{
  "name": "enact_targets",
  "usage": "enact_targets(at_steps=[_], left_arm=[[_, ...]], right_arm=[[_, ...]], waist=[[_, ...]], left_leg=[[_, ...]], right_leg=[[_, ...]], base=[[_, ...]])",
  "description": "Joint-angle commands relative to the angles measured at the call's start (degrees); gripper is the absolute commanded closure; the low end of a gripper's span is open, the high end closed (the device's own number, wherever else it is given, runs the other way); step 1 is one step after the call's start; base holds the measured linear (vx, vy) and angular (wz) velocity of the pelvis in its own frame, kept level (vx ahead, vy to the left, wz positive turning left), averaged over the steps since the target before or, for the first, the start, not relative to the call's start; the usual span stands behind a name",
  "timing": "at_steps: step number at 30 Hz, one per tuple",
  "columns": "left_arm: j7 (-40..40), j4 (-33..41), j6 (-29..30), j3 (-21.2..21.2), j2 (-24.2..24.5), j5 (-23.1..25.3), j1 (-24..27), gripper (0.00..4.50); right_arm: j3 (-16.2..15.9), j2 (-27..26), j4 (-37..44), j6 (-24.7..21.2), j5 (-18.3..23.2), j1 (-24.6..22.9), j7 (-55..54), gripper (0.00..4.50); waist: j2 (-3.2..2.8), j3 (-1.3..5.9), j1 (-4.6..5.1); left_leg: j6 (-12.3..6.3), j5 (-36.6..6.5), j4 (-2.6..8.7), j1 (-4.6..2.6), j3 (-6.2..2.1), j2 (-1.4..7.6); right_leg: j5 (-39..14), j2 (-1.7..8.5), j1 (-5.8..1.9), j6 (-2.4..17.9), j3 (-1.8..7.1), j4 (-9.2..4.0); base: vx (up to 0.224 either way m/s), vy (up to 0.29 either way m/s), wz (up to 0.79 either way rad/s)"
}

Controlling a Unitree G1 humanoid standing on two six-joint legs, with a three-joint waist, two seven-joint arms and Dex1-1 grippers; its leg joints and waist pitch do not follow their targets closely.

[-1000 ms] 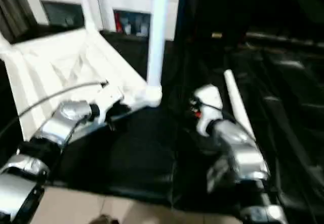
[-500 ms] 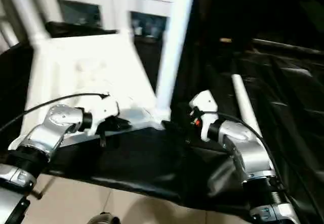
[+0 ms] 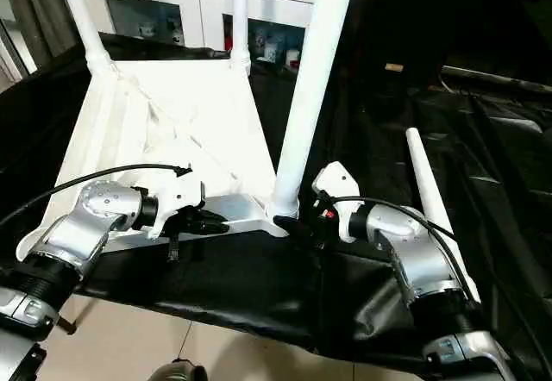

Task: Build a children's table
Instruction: Rotate leg to tighten

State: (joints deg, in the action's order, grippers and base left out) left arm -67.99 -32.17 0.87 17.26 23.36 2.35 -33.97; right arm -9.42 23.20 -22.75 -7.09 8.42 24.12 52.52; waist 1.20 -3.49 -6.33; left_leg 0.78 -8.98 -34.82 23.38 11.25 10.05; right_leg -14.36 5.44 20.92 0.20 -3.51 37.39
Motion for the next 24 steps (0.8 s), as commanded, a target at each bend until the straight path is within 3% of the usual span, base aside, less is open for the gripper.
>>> enact_targets(at_steps=[1, 4, 11, 19, 20, 24], left_arm=[[-1.7, 3.8, -1.1, 0.1, -1.6, -2.9, -0.3, 4.5], [-1.7, 4.2, -0.6, 0.0, -1.7, -2.9, -0.1, 4.5], [-2.0, 4.5, -0.2, 0.1, -1.7, -2.9, 0.2, 4.5], [-2.0, 4.6, 0.2, 0.0, -1.5, -2.8, 0.2, 4.5], [-2.0, 4.8, 0.3, -0.1, -1.5, -2.8, 0.4, 4.5], [-2.4, 5.1, 1.0, -0.1, -1.3, -3.0, 0.8, 4.5]], right_arm=[[0.1, -0.1, -1.1, 0.9, -0.4, 0.7, 0.4, 0.1], [0.0, -0.5, -2.4, 2.0, -0.1, 1.1, 0.5, 0.1], [0.2, -1.7, -4.7, 3.0, 0.2, 2.1, 1.5, 0.6], [0.6, -2.4, -6.8, 4.0, 0.8, 2.8, 2.7, 1.31], [0.7, -2.5, -6.8, 4.1, 0.8, 2.7, 2.8, 1.41], [1.1, -2.9, -7.1, 4.3, 1.1, 2.6, 3.0, 1.66]], waist=[[0.48, 4.26, 0.44], [0.37, 4.25, 0.41], [0.42, 4.47, 0.32], [0.48, 4.37, 0.33], [0.75, 4.33, 0.39], [0.62, 4.33, 0.36]], left_leg=[[-1.64, -9.9, 4.12, -2.18, -1.41, 3.59], [-1.16, -10.5, 4.23, -2.3, -1.46, 3.73], [-2.56, -8.0, 4.04, -2.22, -1.33, 3.65], [-2.57, -8.5, 4.1, -2.21, -1.32, 3.67], [-2.58, -8.6, 4.15, -2.19, -1.29, 3.69], [-2.54, -8.3, 4.17, -2.19, -1.33, 3.73]], right_leg=[[-0.2, 3.94, -1.25, 13.3, 2.5, -4.41], [-1.2, 3.97, -1.2, 13.3, 2.52, -4.46], [2.9, 3.87, -1.31, 14.0, 2.4, -4.07], [1.4, 3.9, -1.32, 13.9, 2.41, -4.23], [1.1, 3.87, -1.31, 13.9, 2.4, -4.27], [0.9, 3.91, -1.27, 13.8, 2.41, -4.22]], base=[[0.0, 0.0, 0.0], [0.0, 0.0, 0.0], [0.0, 0.0, 0.0], [0.0, 0.0, 0.0], [0.0, 0.0, 0.0], [0.0, 0.0, 0.0]])
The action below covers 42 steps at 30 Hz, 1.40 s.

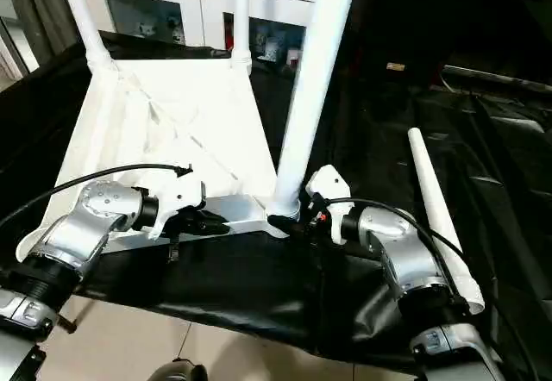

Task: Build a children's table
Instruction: Rotate leg to tighten

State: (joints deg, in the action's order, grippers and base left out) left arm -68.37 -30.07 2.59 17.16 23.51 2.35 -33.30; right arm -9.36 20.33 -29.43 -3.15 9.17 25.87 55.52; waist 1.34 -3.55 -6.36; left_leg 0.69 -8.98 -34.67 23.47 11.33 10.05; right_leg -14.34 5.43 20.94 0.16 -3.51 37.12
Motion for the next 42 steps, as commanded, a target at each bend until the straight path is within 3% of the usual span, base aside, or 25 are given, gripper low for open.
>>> enact_targets(at_steps=[1, 5, 10, 11, 14, 19, 21, 23, 24, 29, 33, 37, 42], left_arm=[[-2.0, 3.1, -0.5, -0.1, -1.5, -3.1, 0.2, 4.5], [2.3, 0.8, 1.1, -0.5, -2.6, -1.4, -0.4, 4.5], [10.0, -3.7, 2.5, -1.1, -5.1, 1.3, -1.8, 4.5], [11.9, -4.7, 3.4, -1.4, -6.3, 1.3, -2.1, 4.5], [19.1, -7.1, 7.3, -1.2, -12.2, 2.4, -3.5, 4.5], [25.3, -9.8, 8.4, -1.4, -17.1, 3.4, -5.3, 4.5], [26.6, -10.7, 7.1, -0.5, -18.7, 4.5, -5.9, 4.5], [26.4, -10.6, 6.8, -0.1, -18.7, 4.7, -5.9, 4.5], [26.2, -10.3, 6.7, -0.1, -18.4, 4.9, -5.7, 4.5], [23.6, -9.1, 5.4, -1.3, -15.8, 4.0, -5.0, 4.5], [19.9, -8.3, 3.0, -1.6, -13.1, 3.6, -4.0, 4.5], [13.2, -6.0, 1.6, -1.4, -9.8, 1.9, -2.0, 4.5], [3.4, -1.7, 0.9, -0.2, -5.6, -0.7, 0.9, 4.5]], right_arm=[[1.2, -0.3, -0.6, 0.3, 0.6, 0.8, -0.2, 1.68], [3.3, -2.5, -2.0, -0.8, 1.0, 0.5, -5.5, 1.71], [5.2, -5.7, -4.6, -1.2, -0.2, 0.3, -14.8, 1.72], [6.2, -7.2, -5.6, -1.7, -0.3, 0.5, -18.7, 1.73], [9.6, -13.5, -8.8, -3.3, -0.3, 2.2, -32.1, 1.73], [9.4, -16.7, -10.9, -2.9, -1.9, 3.8, -38.3, 1.74], [8.4, -17.9, -11.4, -1.6, -2.7, 4.3, -38.9, 1.74], [8.2, -18.1, -11.3, -1.0, -2.7, 4.3, -38.4, 1.74], [8.4, -18.3, -10.9, -0.4, -2.3, 4.2, -37.1, 1.19], [7.8, -15.9, -8.2, 1.1, -2.8, 3.4, -33.4, 0.74], [6.6, -11.9, -5.0, 0.4, -3.0, 2.1, -28.3, 0.58], [5.8, -6.4, 0.8, -0.8, -0.4, -1.6, -18.3, 0.58], [5.6, -2.6, 3.3, -1.3, 1.6, -2.9, -10.1, 0.58]], waist=[[0.47, 4.37, 0.42], [0.49, 4.35, 0.59], [0.48, 3.95, 1.2], [0.6, 3.91, 1.38], [0.34, 3.86, 1.83], [0.36, 3.9, 1.59], [0.45, 4.03, 1.59], [0.52, 4.09, 1.5], [0.53, 4.1, 1.44], [0.67, 3.97, 1.43], [0.93, 3.96, 1.48], [0.84, 3.88, 1.29], [0.74, 3.84, 1.54]], left_leg=[[-2.47, -8.3, 4.01, -2.32, -1.38, 3.72], [-2.42, -8.3, 4.06, -2.2, -1.42, 3.65], [0.18, -12.5, 4.57, -2.56, -1.44, 3.7], [1.26, -14.1, 4.77, -2.6, -1.53, 3.69], [2.84, -15.5, 5.07, -2.78, -1.66, 3.75], [2.9, -16.3, 5.08, -2.98, -1.58, 3.63], [2.23, -14.9, 5.05, -2.65, -1.56, 3.54], [1.21, -13.7, 4.89, -2.49, -1.49, 3.46], [0.67, -13.3, 4.84, -2.46, -1.46, 3.45], [0.38, -14.5, 5.02, -2.4, -1.6, 3.56], [-0.61, -13.3, 4.9, -2.08, -1.51, 3.51], [-1.59, -12.8, 4.81, -2.18, -1.41, 3.68], [-2.12, -12.7, 4.86, -2.27, -1.29, 3.68]], right_leg=[[1.0, 3.86, -1.24, 13.9, 2.41, -3.95], [0.6, 3.99, -1.29, 14.0, 2.44, -4.01], [-5.3, 4.03, -0.99, 13.2, 2.62, -4.8], [-8.3, 4.13, -0.99, 12.5, 2.71, -5.09], [-9.8, 4.03, -0.6, 12.1, 2.84, -5.2], [-9.8, 3.99, -0.38, 10.7, 3.0, -5.71], [-7.8, 3.9, -0.7, 10.3, 2.99, -5.5], [-6.4, 3.99, -0.84, 10.1, 3.06, -5.48], [-6.1, 4.02, -0.85, 10.0, 3.07, -5.51], [-8.7, 4.0, -0.81, 9.6, 3.03, -5.77], [-7.8, 3.9, -1.02, 9.3, 3.07, -5.73], [-7.0, 3.86, -0.9, 9.8, 3.19, -5.68], [-6.4, 3.73, -0.71, 11.5, 3.13, -5.52]], base=[[0.0, 0.0, 0.0], [0.0, 0.0, 0.0], [0.0, 0.0, 0.0], [0.0, 0.0, 0.0], [0.0, 0.0, 0.0], [0.0, 0.0, 0.0], [0.0, 0.0, 0.0], [0.0, 0.0, 0.0], [0.0, 0.0, 0.0], [0.0, 0.0, 0.0], [0.0, 0.0, 0.0], [0.0, 0.0, 0.0], [0.0, 0.0, 0.0]])
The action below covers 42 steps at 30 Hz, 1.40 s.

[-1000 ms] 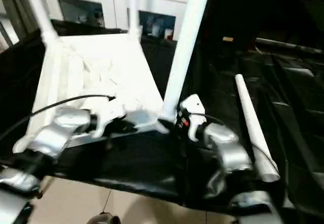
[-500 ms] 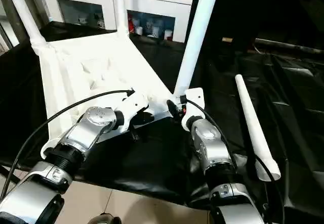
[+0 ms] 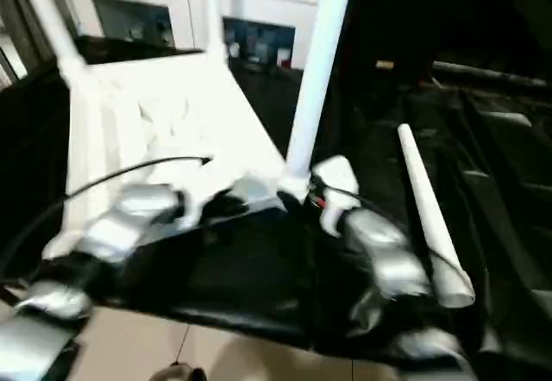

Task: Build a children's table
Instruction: Rotate leg to tighten

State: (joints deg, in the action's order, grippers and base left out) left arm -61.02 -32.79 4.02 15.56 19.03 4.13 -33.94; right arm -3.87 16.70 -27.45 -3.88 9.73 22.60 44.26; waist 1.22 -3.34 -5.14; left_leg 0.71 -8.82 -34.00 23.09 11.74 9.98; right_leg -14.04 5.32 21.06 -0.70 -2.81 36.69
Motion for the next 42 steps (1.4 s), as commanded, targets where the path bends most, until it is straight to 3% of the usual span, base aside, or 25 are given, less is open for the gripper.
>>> enact_targets(at_steps=[1, 4, 7, 8, 11, 13, 16, 17, 25, 27, 29, 30, 32, 33, 37, 38, 39, 42], left_arm=[[-5.1, 1.7, -0.4, 1.4, -0.8, -3.0, 1.9, 4.5], [-7.3, 2.9, 0.3, 1.6, 0.2, -3.8, 2.5, 4.5], [-6.8, 2.5, -0.2, 1.8, 0.7, -3.0, 2.6, 4.5], [-6.3, 2.3, -0.4, 1.6, 0.8, -3.0, 2.6, 4.5], [-6.6, 2.7, -0.2, 1.5, 0.8, -3.1, 2.8, 4.5], [-6.8, 3.0, 0.0, 1.4, 0.8, -3.2, 2.9, 4.5], [-7.0, 3.2, 0.3, 1.1, 0.8, -3.2, 3.0, 4.5], [-7.0, 3.3, 0.4, 1.1, 0.8, -3.2, 3.1, 4.5], [-4.4, 2.2, 1.0, 0.7, 0.1, -2.5, 2.6, 4.5], [2.4, -1.0, 2.4, -0.4, -2.5, -1.0, 0.7, 4.5], [7.3, -3.2, 3.3, -1.1, -4.7, 0.0, -0.8, 4.5], [9.4, -4.1, 3.9, -1.1, -6.0, 0.5, -1.7, 4.5], [14.6, -6.2, 5.0, -1.1, -8.9, 1.8, -3.5, 4.5], [17.9, -7.5, 6.2, -1.2, -11.3, 2.1, -4.6, 4.5], [20.8, -8.9, 7.4, -1.4, -14.0, 2.2, -5.9, 4.5], [21.0, -9.2, 7.7, -1.2, -14.5, 2.3, -6.1, 4.5], [21.0, -9.4, 7.8, -0.9, -14.9, 2.5, -6.3, 4.5], [21.1, -10.1, 7.7, -0.8, -15.2, 2.9, -6.8, 4.5]], right_arm=[[-0.1, 1.5, 1.7, -0.9, 1.5, 0.3, 2.5, 0.58], [-1.3, 2.7, 2.9, -1.5, 1.9, -0.1, 5.7, 0.58], [-2.5, 3.6, 3.7, -2.1, 1.7, -0.6, 8.2, 0.58], [-2.9, 3.6, 3.5, -2.2, 1.5, -0.6, 9.0, 0.85], [-2.7, 3.4, 3.1, -2.3, 1.5, -0.5, 9.4, 0.97], [-2.8, 3.4, 2.9, -2.4, 1.7, -0.3, 9.7, 1.31], [-3.0, 3.4, 2.6, -2.5, 1.7, 0.0, 10.0, 1.39], [-3.0, 3.4, 2.6, -2.5, 1.6, 0.1, 10.1, 1.67], [-2.1, 1.9, 0.0, -2.7, 0.4, 0.3, 5.6, 1.76], [-0.4, -0.7, -4.4, -3.0, -1.8, 1.2, -4.2, 1.76], [1.2, -3.0, -7.3, -4.1, -2.9, 2.0, -12.0, 1.77], [2.1, -4.5, -8.2, -5.1, -2.8, 2.4, -15.7, 1.77], [3.8, -7.6, -9.7, -6.6, -2.3, 3.5, -21.8, 1.77], [4.2, -9.8, -10.5, -7.3, -2.1, 4.5, -24.9, 1.77], [4.2, -12.2, -11.8, -7.2, -2.3, 6.2, -27.8, 1.77], [4.2, -12.8, -12.5, -6.8, -2.4, 6.9, -28.4, 1.77], [3.9, -13.3, -12.9, -5.9, -2.6, 7.6, -28.2, 1.77], [3.4, -13.9, -13.7, -4.3, -2.9, 8.7, -27.5, 1.08]], waist=[[0.8, 3.65, 0.28], [0.76, 3.55, 0.28], [1.23, 3.53, 0.24], [1.13, 3.46, 0.21], [1.33, 3.42, 0.26], [1.32, 3.48, 0.27], [1.4, 3.47, 0.25], [1.41, 3.47, 0.22], [1.37, 3.4, 0.36], [1.37, 3.27, 0.52], [1.37, 2.94, 1.05], [1.58, 3.06, 1.29], [1.29, 2.97, 1.53], [1.37, 2.93, 1.52], [1.05, 3.41, 1.52], [1.15, 3.6, 1.42], [1.16, 3.62, 1.36], [1.39, 3.71, 1.23]], left_leg=[[-2.03, -12.9, 4.22, -1.93, -1.73, 3.8], [-1.74, -13.2, 4.37, -2.11, -1.66, 3.95], [-1.56, -13.1, 4.31, -1.97, -1.59, 3.87], [-1.52, -13.4, 4.33, -1.97, -1.6, 3.85], [-0.85, -14.1, 4.43, -2.07, -1.67, 3.92], [-0.87, -13.6, 4.4, -2.05, -1.64, 3.91], [-1.11, -13.2, 4.32, -2.05, -1.57, 3.83], [-1.24, -12.9, 4.3, -2.01, -1.56, 3.83], [-0.74, -13.9, 4.45, -2.08, -1.61, 3.87], [0.18, -15.3, 4.61, -2.19, -1.65, 3.9], [3.33, -20.3, 5.0, -2.59, -1.98, 3.8], [4.41, -21.7, 5.15, -2.5, -2.35, 3.88], [5.28, -24.7, 5.16, -3.3, -2.32, 3.84], [5.38, -25.6, 5.15, -3.4, -2.41, 3.82], [5.0, -23.3, 5.45, -3.19, -2.3, 3.86], [3.82, -20.1, 5.36, -2.85, -2.04, 3.67], [3.31, -19.1, 5.32, -2.77, -1.96, 3.6], [1.71, -16.8, 5.02, -2.53, -1.78, 3.5]], right_leg=[[-6.8, 3.88, -0.82, 12.5, 2.43, -5.08], [-6.8, 3.75, -0.71, 13.0, 2.41, -5.03], [-7.1, 3.91, -0.85, 12.8, 2.5, -5.06], [-8.0, 4.0, -0.79, 12.6, 2.55, -5.16], [-9.8, 4.04, -0.66, 12.2, 2.57, -5.31], [-9.0, 4.02, -0.7, 12.2, 2.58, -5.21], [-8.5, 3.99, -0.69, 12.3, 2.59, -5.22], [-8.2, 4.02, -0.71, 12.3, 2.6, -5.21], [-9.4, 4.03, -0.55, 12.4, 2.6, -5.29], [-11.6, 3.99, -0.36, 12.1, 2.59, -5.47], [-19.3, 4.24, 0.12, 11.1, 2.65, -6.09], [-21.6, 4.44, -0.11, 10.0, 2.59, -6.3], [-22.7, 4.36, 0.83, 9.4, 2.82, -6.85], [-23.2, 4.39, 0.82, 9.1, 2.76, -6.96], [-16.0, 4.02, 0.47, 9.4, 2.85, -6.52], [-10.7, 3.87, -0.01, 10.1, 2.92, -6.12], [-9.6, 3.87, -0.13, 10.2, 2.89, -6.06], [-8.0, 4.02, -0.46, 10.7, 2.91, -6.07]], base=[[0.0, 0.0, 0.0], [0.0, 0.0, 0.0], [0.0, 0.0, 0.0], [0.0, 0.0, 0.0], [0.0, 0.0, 0.0], [0.0, 0.0, 0.0], [0.0, 0.0, 0.0], [0.0, 0.0, 0.0], [0.0, 0.0, 0.0], [0.0, 0.0, 0.0], [0.0, 0.0, 0.0], [0.0, 0.0, 0.0], [0.0, 0.0, 0.0], [0.0, 0.0, 0.0], [0.0, 0.0, 0.0], [0.0, 0.0, 0.0], [0.0, 0.0, 0.0], [0.0, 0.0, 0.0]])
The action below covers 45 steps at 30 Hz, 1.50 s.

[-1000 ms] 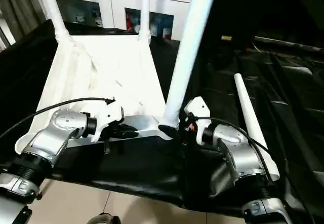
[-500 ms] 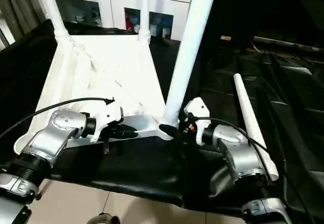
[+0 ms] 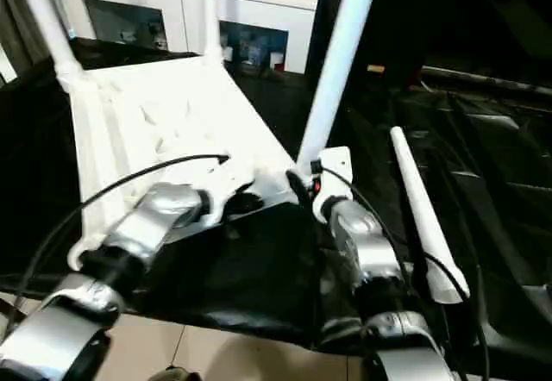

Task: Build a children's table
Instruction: Rotate leg to tighten

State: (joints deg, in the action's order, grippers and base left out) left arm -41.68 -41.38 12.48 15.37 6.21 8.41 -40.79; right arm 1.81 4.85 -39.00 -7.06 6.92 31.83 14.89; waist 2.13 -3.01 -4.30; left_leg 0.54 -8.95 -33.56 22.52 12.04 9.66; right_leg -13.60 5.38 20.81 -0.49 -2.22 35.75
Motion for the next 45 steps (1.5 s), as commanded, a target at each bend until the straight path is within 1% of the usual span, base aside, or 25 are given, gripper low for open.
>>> enact_targets(at_steps=[1, 2, 4, 5, 6, 7, 8, 10, 12, 13, 14, 16, 17, 18, 19, 20, 22, 23, 27, 28, 31, 32, 37, 43, 45], left_arm=[[1.7, -1.5, -0.7, -0.6, -2.4, -1.4, 0.1, 4.5], [1.7, -2.1, -0.7, -0.9, -1.9, -1.3, -0.2, 4.5], [1.2, -2.0, -0.7, -1.2, -0.9, -1.4, -0.1, 4.5], [0.6, -1.8, -0.7, -1.4, 0.2, -1.5, 0.1, 4.5], [-0.1, -1.6, -1.2, -1.7, 1.2, -1.7, 0.3, 4.5], [-0.7, -1.4, -1.5, -1.8, 1.8, -1.8, 0.5, 4.5], [-1.3, -1.3, -1.7, -1.9, 2.3, -1.9, 0.6, 4.5], [-4.8, -0.6, -2.4, -2.0, 4.3, -2.7, 1.3, 4.5], [-6.5, -0.3, -3.5, -1.8, 5.0, -3.0, 1.6, 4.5], [-8.9, 0.4, -4.7, -1.6, 5.8, -3.6, 2.1, 4.5], [-15.6, 3.4, -6.0, -0.7, 7.9, -5.2, 3.9, 4.5], [-18.4, 5.0, -5.7, -0.3, 9.0, -5.8, 4.7, 4.5], [-21.2, 7.1, -4.9, 0.5, 10.6, -6.2, 5.7, 4.5], [-21.5, 7.3, -4.9, 0.6, 10.8, -6.3, 5.8, 4.5], [-22.1, 7.7, -4.6, 0.8, 11.2, -6.5, 5.9, 4.5], [-22.7, 8.1, -4.2, 0.9, 11.4, -6.9, 6.1, 4.5], [-23.6, 8.9, -4.1, 1.1, 11.8, -7.4, 6.5, 4.5], [-24.3, 9.3, -4.2, 1.1, 12.1, -7.6, 6.8, 4.5], [-25.2, 10.2, -4.0, 0.9, 12.5, -7.6, 7.4, 4.5], [-25.3, 10.4, -3.9, 0.9, 12.6, -7.6, 7.5, 4.5], [-25.6, 11.0, -3.4, 0.8, 12.8, -7.6, 7.8, 4.5], [-25.6, 10.9, -3.3, 0.9, 12.9, -7.7, 7.8, 4.5], [-25.4, 10.8, -3.3, 1.0, 12.9, -7.6, 7.8, 4.5], [-24.4, 11.0, -2.8, 0.6, 12.9, -7.5, 8.1, 4.5], [-21.2, 9.7, -2.3, 0.0, 11.8, -6.7, 7.5, 4.5]], right_arm=[[-2.3, -2.0, -2.1, -1.1, -0.1, -0.5, 1.8, 1.08], [-2.4, -1.9, -2.1, -0.2, -0.1, -0.1, 3.5, 1.01], [-2.5, -0.8, -1.8, -0.1, 0.0, -0.1, 5.3, 0.72], [-2.8, 0.5, -1.5, 0.0, -0.2, 0.0, 7.3, 0.64], [-3.9, 2.2, -0.8, 0.5, -0.9, -0.3, 9.8, 0.64], [-4.5, 3.2, -0.2, 0.7, -1.2, -0.6, 11.6, 0.64], [-4.9, 4.1, 0.3, 0.9, -1.4, -0.8, 13.1, 0.64], [-5.2, 6.8, 3.2, -0.4, 0.8, -2.1, 20.0, 0.64], [-5.5, 7.9, 4.1, -0.4, 1.0, -2.5, 22.0, 0.64], [-5.9, 8.8, 4.8, -0.2, 1.1, -2.9, 23.7, 0.64], [-6.7, 10.9, 6.5, 0.2, 1.3, -3.8, 27.7, 0.64], [-6.6, 11.5, 7.1, 0.3, 1.6, -4.1, 29.1, 0.64], [-6.3, 11.8, 7.8, -0.2, 2.2, -4.3, 30.1, 0.64], [-6.2, 11.9, 7.8, -0.2, 2.4, -4.3, 30.2, 0.64], [-6.1, 11.9, 7.6, -0.2, 2.6, -4.1, 30.3, 0.64], [-6.0, 11.9, 7.6, -0.3, 2.8, -4.1, 30.7, 0.64], [-6.0, 11.9, 7.9, -0.4, 3.1, -4.2, 31.4, 0.64], [-6.2, 12.0, 8.1, -0.5, 3.2, -4.4, 32.7, 0.64], [-6.7, 12.3, 8.6, -1.2, 3.6, -4.7, 34.7, 0.64], [-6.8, 12.3, 8.6, -1.3, 3.7, -4.7, 34.9, 0.9], [-7.0, 12.5, 8.4, -1.4, 3.7, -4.8, 35.6, 1.02], [-7.2, 12.6, 8.0, -1.2, 3.4, -4.7, 35.6, 1.28], [-7.3, 12.6, 7.6, -0.9, 2.6, -4.7, 35.6, 1.68], [-7.0, 12.3, 7.2, -1.3, 2.5, -4.7, 34.6, 1.79], [-6.1, 11.4, 6.6, -2.1, 2.4, -4.9, 31.6, 1.8]], waist=[[0.45, 3.4, 0.23], [0.74, 3.49, 0.19], [0.59, 3.42, 0.11], [0.55, 3.24, 0.22], [0.76, 3.26, 0.16], [0.6, 3.13, 0.35], [0.74, 3.09, 0.45], [0.83, 3.1, 0.47], [0.81, 3.13, 0.69], [0.83, 3.29, 0.86], [0.77, 3.39, 0.8], [0.78, 3.51, 0.74], [0.65, 3.78, 0.6], [0.65, 3.78, 0.6], [0.67, 3.72, 0.48], [0.53, 3.7, 0.27], [0.63, 3.7, 0.16], [0.83, 3.54, -0.01], [0.76, 3.42, -0.31], [0.94, 3.43, -0.37], [0.86, 3.54, -0.43], [0.97, 3.57, -0.47], [0.97, 3.59, -0.48], [0.92, 3.68, -0.44], [0.95, 3.63, -0.4]], left_leg=[[0.84, -14.5, 4.48, -1.75, -2.05, 3.87], [0.12, -13.3, 4.41, -1.61, -2.01, 3.87], [-0.22, -13.2, 4.38, -1.55, -2.03, 3.88], [-0.29, -14.2, 4.43, -1.57, -2.0, 3.9], [0.0, -14.9, 4.44, -1.56, -2.12, 3.94], [0.23, -15.9, 4.53, -1.62, -2.1, 3.99], [0.55, -16.6, 4.57, -1.57, -2.15, 3.99], [0.31, -16.7, 4.54, -1.42, -2.24, 4.02], [-0.19, -15.9, 4.53, -1.29, -2.25, 4.01], [-0.67, -14.4, 4.42, -1.12, -2.25, 3.99], [-1.27, -13.4, 4.21, -1.33, -2.05, 4.09], [-2.17, -11.3, 4.06, -1.18, -1.99, 4.13], [-3.64, -8.2, 3.64, -1.3, -1.75, 4.04], [-3.64, -8.2, 3.64, -1.3, -1.75, 4.04], [-4.83, -7.0, 3.53, -1.4, -1.54, 4.06], [-4.84, -7.0, 3.58, -1.49, -1.55, 4.15], [-4.67, -7.2, 3.57, -1.46, -1.54, 4.2], [-4.16, -8.1, 3.65, -1.44, -1.47, 4.2], [-2.42, -10.5, 3.87, -1.63, -1.46, 4.23], [-2.21, -10.5, 3.88, -1.58, -1.49, 4.27], [-2.49, -9.5, 3.73, -1.63, -1.39, 4.16], [-2.81, -8.5, 3.63, -1.56, -1.35, 4.1], [-3.09, -8.2, 3.56, -1.55, -1.34, 4.06], [-3.05, -7.8, 3.48, -1.57, -1.32, 4.02], [-2.93, -7.8, 3.5, -1.6, -1.3, 4.05]], right_leg=[[-6.5, 3.91, -0.44, 10.6, 2.27, -4.89], [-5.4, 3.86, -0.59, 10.8, 2.21, -4.73], [-5.8, 3.92, -0.65, 10.9, 2.16, -4.79], [-7.6, 3.92, -0.55, 10.9, 2.18, -5.03], [-9.5, 3.95, -0.72, 10.6, 2.07, -5.15], [-11.0, 3.96, -0.45, 10.5, 2.14, -5.31], [-12.3, 3.92, -0.47, 10.2, 2.1, -5.39], [-12.6, 4.06, -0.71, 10.0, 2.16, -5.5], [-11.5, 3.91, -0.74, 10.0, 2.13, -5.4], [-9.5, 3.92, -0.83, 10.8, 2.04, -5.08], [-7.3, 3.9, -0.73, 11.5, 2.13, -4.9], [-4.2, 3.85, -0.88, 12.4, 2.09, -4.47], [1.1, 3.63, -0.76, 14.0, 2.02, -3.74], [1.1, 3.63, -0.76, 14.0, 2.02, -3.74], [3.1, 3.46, -0.53, 15.1, 1.94, -3.49], [2.8, 3.54, -0.49, 15.4, 1.92, -3.49], [2.7, 3.53, -0.55, 15.4, 1.91, -3.4], [1.0, 3.55, -0.49, 15.2, 1.93, -3.52], [-2.9, 3.66, -0.36, 14.1, 2.1, -3.9], [-3.1, 3.75, -0.41, 13.9, 2.12, -3.87], [-1.7, 3.66, -0.39, 13.9, 2.16, -3.74], [-0.6, 3.63, -0.43, 14.0, 2.14, -3.61], [-0.7, 3.62, -0.45, 14.0, 2.09, -3.61], [0.3, 3.51, -0.48, 14.1, 2.09, -3.45], [0.4, 3.49, -0.43, 14.2, 2.09, -3.45]], base=[[0.0, 0.0, 0.0], [0.0, 0.0, 0.0], [0.0, 0.0, 0.0], [0.0, 0.0, 0.0], [0.0, 0.0, 0.0], [0.0, 0.0, 0.0], [0.0, 0.0, 0.0], [0.0, 0.0, 0.0], [0.0, 0.0, 0.0], [0.0, 0.0, 0.0], [0.0, 0.0, 0.0], [0.0, 0.0, 0.0], [0.0, 0.0, 0.0], [0.0, 0.0, 0.0], [0.0, 0.0, 0.0], [0.0, 0.0, 0.0], [0.0, 0.0, 0.0], [0.0, 0.0, 0.0], [0.0, 0.0, 0.0], [0.0, 0.0, 0.0], [0.0, 0.0, 0.0], [0.0, 0.0, 0.0], [0.0, 0.0, 0.0], [0.0, 0.0, 0.0], [0.0, 0.0, 0.0]])
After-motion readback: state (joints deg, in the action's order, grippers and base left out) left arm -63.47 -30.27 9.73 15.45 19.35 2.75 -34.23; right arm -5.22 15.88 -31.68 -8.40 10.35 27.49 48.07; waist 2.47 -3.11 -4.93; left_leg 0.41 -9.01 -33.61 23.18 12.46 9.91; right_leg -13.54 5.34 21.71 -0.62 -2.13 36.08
